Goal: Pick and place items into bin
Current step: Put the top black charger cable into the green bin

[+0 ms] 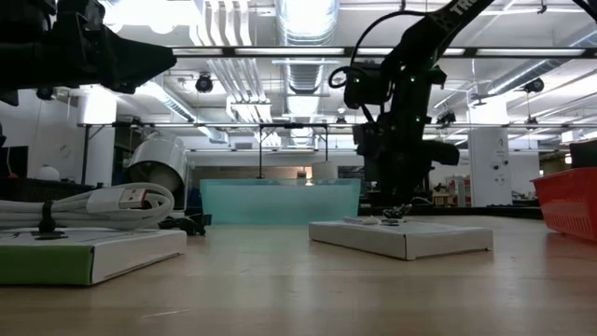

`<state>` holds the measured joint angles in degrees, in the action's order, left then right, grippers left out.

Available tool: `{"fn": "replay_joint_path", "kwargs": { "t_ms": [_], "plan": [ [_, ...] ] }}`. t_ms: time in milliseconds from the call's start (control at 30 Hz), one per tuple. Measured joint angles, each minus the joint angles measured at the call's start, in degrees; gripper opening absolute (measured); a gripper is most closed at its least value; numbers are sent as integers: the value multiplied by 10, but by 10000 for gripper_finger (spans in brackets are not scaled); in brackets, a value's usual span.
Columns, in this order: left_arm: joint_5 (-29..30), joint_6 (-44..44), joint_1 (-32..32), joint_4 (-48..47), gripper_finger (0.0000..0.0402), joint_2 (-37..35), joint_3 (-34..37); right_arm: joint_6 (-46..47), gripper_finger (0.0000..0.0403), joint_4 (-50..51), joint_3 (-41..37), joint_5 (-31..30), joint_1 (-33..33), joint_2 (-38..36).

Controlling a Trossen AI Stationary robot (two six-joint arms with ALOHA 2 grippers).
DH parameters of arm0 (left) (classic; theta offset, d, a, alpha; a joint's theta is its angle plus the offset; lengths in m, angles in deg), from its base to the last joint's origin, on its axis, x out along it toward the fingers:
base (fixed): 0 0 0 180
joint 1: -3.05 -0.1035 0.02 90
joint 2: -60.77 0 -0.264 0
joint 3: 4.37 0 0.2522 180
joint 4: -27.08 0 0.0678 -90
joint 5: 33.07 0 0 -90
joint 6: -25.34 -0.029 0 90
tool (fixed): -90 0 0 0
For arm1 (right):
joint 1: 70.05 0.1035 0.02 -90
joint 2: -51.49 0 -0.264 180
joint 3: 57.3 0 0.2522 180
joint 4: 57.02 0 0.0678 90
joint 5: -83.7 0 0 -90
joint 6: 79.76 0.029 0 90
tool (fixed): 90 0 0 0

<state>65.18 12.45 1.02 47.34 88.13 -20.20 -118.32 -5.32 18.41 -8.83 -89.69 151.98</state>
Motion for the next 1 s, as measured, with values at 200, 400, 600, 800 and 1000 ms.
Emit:
{"fn": "replay_joint_path", "kwargs": {
  "t_ms": [200, 400, 600, 800, 1000],
  "plan": [
    [0, 0, 0, 0, 171, 0, 0, -47, 148, -32, -12, 0, -1, 0],
    [0, 0, 0, 0, 171, 0, 0, -62, 146, -43, -15, 0, -1, 0],
    [0, 0, 0, 0, 171, 0, 0, -107, 146, -41, -25, -2, -1, 0],
    [0, 0, 0, 0, 171, 0, 0, -130, 144, -43, -33, -6, -2, 1],
    [0, 0, 0, 0, 171, 0, 0, -140, 137, -46, -40, -6, -4, 1]
  ]
}}
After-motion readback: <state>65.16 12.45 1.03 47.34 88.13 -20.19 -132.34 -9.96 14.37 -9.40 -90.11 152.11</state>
